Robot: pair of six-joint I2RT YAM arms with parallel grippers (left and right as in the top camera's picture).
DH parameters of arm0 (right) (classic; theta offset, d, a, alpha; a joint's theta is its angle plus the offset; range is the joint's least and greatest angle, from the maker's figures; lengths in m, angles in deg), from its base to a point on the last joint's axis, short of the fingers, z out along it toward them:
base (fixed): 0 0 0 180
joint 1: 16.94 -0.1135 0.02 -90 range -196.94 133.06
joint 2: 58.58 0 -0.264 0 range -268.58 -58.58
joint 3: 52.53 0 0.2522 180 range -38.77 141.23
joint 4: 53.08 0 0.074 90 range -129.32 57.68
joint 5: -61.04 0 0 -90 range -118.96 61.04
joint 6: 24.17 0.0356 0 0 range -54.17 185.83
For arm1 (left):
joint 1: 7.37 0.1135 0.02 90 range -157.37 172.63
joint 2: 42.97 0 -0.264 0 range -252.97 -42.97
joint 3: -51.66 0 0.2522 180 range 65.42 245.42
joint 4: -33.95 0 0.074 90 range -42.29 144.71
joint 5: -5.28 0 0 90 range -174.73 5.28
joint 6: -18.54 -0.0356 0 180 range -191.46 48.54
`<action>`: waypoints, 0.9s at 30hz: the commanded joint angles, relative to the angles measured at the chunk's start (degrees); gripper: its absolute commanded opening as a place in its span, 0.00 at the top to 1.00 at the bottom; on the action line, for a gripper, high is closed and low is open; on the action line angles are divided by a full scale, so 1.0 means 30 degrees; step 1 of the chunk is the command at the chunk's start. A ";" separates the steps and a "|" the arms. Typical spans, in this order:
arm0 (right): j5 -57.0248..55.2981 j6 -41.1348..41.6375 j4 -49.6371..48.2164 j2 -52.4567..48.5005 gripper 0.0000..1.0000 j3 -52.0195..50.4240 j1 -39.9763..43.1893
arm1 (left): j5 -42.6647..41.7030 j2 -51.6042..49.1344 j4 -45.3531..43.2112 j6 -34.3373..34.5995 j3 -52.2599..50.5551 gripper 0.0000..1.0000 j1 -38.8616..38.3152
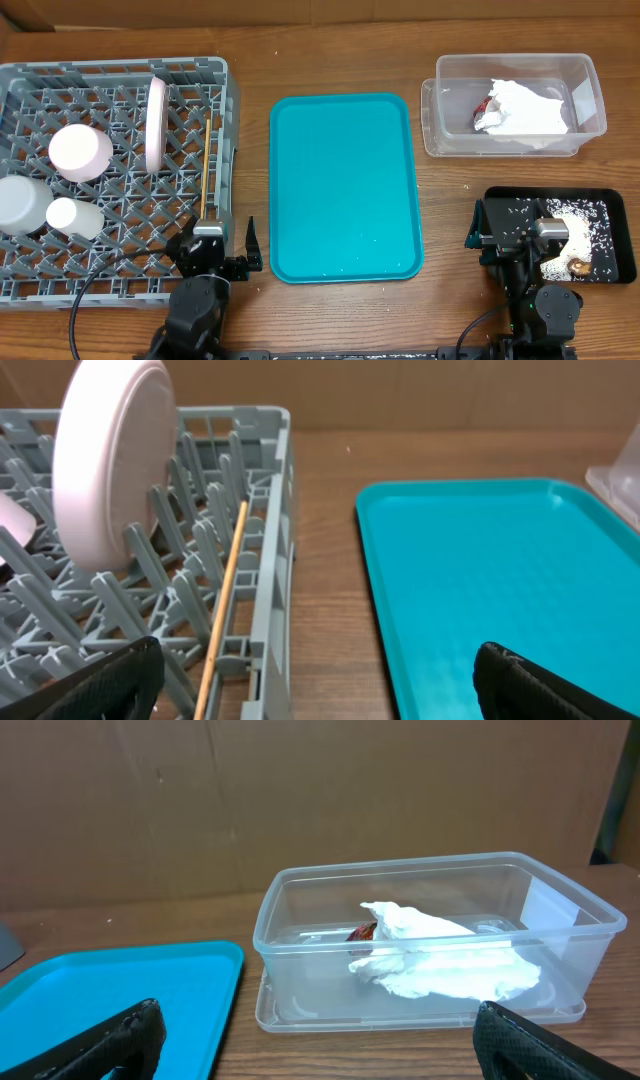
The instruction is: Sort waste into correct bins and load items into the dishwasher
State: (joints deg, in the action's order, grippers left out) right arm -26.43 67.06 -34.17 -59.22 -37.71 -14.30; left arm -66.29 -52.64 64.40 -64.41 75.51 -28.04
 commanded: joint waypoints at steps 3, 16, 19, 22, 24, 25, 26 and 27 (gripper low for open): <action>-0.0182 -0.0131 -0.0131 0.0160 0.00 -0.0204 0.0095 | -0.0437 0.2382 -0.1865 -0.0219 -0.1872 0.00 0.0648; -0.0182 -0.0131 -0.0131 0.0160 0.00 -0.0204 0.0095 | -0.5799 0.3162 -0.4131 -0.0299 -0.3271 0.00 0.4131; -0.0182 -0.0131 -0.0131 0.0153 0.00 -0.0204 0.0095 | -0.6156 0.3162 -0.4073 -0.0313 -0.3271 0.00 0.5246; -0.0182 -0.0138 -0.0131 0.0153 0.00 -0.0204 0.0095 | -0.5952 0.3162 -0.4073 -0.1122 -0.3271 0.00 0.5639; -0.0182 -0.0131 -0.0131 0.0160 0.00 -0.0204 0.0095 | -0.5960 0.3162 -0.4080 -0.1377 -0.3271 0.00 0.5632; -0.0182 -0.0138 -0.0131 0.0160 0.00 -0.0204 0.0095 | -0.5960 0.3162 -0.4080 -0.1377 -0.3271 0.00 0.5639; -0.0182 -0.0131 -0.0131 0.0160 0.00 -0.0204 0.0095 | -0.6011 0.3162 -0.4073 -0.1377 -0.3271 0.00 0.5632; -0.0182 -0.0138 -0.0131 0.0160 0.00 -0.0204 0.0095 | -0.6025 0.3162 -0.4080 -0.1370 -0.3271 0.00 0.5632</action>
State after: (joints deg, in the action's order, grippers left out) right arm -26.43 67.04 -34.17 -59.22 -37.71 -14.30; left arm -83.03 -43.92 52.38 -66.38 66.13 -11.45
